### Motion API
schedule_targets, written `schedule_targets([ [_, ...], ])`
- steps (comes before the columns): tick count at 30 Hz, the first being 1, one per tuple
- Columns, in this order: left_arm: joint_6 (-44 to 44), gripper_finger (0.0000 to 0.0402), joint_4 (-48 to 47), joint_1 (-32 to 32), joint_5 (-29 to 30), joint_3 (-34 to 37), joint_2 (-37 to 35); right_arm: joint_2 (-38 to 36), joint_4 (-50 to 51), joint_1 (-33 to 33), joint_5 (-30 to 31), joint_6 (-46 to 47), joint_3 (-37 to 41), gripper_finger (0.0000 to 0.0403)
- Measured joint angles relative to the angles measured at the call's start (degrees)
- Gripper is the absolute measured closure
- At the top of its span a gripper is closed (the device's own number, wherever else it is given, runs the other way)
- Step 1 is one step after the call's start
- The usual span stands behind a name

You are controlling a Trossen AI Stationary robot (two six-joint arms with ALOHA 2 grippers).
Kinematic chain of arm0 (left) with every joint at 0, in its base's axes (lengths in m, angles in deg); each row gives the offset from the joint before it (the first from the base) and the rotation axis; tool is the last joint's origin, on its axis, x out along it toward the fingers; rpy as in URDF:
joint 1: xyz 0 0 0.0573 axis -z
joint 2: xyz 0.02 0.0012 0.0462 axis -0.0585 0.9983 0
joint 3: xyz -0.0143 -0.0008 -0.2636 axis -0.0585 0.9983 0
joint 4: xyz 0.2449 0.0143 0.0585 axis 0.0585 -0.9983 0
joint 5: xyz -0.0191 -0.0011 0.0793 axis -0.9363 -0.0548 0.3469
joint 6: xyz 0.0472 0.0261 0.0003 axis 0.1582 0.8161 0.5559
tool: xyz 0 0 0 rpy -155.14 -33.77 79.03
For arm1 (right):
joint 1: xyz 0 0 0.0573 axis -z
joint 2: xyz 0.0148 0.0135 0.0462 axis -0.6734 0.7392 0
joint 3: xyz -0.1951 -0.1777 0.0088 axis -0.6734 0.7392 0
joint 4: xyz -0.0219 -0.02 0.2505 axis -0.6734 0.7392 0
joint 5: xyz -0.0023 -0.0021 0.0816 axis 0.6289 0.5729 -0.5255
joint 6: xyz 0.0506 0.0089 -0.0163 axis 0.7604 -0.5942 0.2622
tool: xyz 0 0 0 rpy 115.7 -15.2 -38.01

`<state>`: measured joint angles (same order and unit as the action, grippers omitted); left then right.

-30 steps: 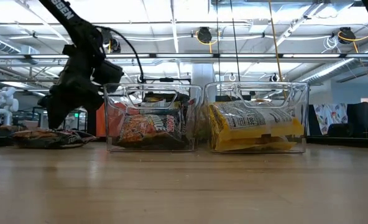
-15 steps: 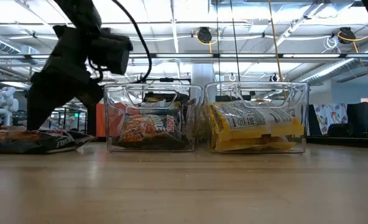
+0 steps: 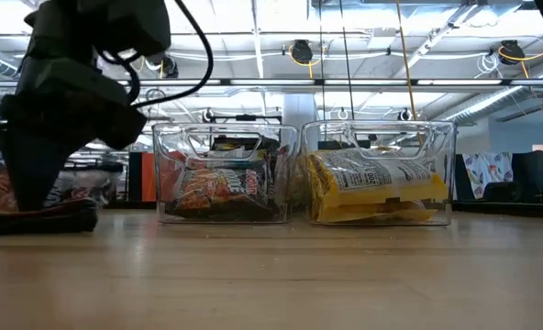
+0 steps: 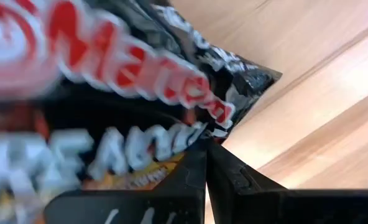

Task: Sort Maruchan noodles
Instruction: Put the black noodle pack into the left transparent bin

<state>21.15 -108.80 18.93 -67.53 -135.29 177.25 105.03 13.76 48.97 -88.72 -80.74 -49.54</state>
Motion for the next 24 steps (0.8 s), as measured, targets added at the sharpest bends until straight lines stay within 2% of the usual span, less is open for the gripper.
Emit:
schedule_targets([
  [6, -2.04, 0.0397, -0.13, 1.43, 2.48, -2.93, 0.0, -0.63, 0.05, 0.0, 0.0, -0.08, 0.02, 0.0342],
  [10, -1.63, 0.0397, -2.82, 2.32, 6.76, -6.05, -1.37, -0.74, 0.24, 0.0, -0.01, 1.26, 0.02, 0.0342],
  [13, -0.35, 0.0396, -7.63, 3.29, 11.24, -9.56, -4.06, -0.72, 1.82, -0.01, 0.0, 2.06, 0.02, 0.0342],
  [17, 0.14, 0.0396, -16.83, 5.19, 17.91, -15.22, -8.73, -0.72, 3.63, -1.23, 1.06, -1.57, 0.02, 0.0342],
  [19, 0.24, 0.0396, -22.53, 6.13, 21.63, -18.07, -11.37, -0.72, 3.84, -3.16, 5.24, -4.16, 0.02, 0.0346],
  [24, -3.47, 0.0396, -35.1, 8.56, 31.03, -21.95, -19.02, 0.61, 1.71, -8.8, 22.33, -9.02, 0.0, 0.0354],
])
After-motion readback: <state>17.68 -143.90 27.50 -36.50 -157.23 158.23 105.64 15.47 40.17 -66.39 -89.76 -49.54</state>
